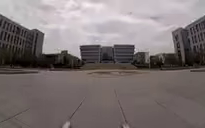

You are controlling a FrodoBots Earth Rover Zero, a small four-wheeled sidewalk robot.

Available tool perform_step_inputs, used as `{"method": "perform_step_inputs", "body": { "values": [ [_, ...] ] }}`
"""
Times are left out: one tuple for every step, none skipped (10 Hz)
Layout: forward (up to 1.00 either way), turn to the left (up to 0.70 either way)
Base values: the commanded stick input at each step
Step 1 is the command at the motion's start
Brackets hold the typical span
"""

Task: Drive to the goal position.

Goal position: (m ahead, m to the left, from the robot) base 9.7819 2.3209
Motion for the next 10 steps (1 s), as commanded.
{"method": "perform_step_inputs", "body": {
  "values": [
    [0.7,0.07],
    [0.7,0.2],
    [0.7,0.21],
    [0.7,0.15],
    [0.7,0.0],
    [0.7,0.0],
    [0.7,0.0],
    [0.7,0.0],
    [0.7,0.0],
    [0.7,0.0]
  ]
}}
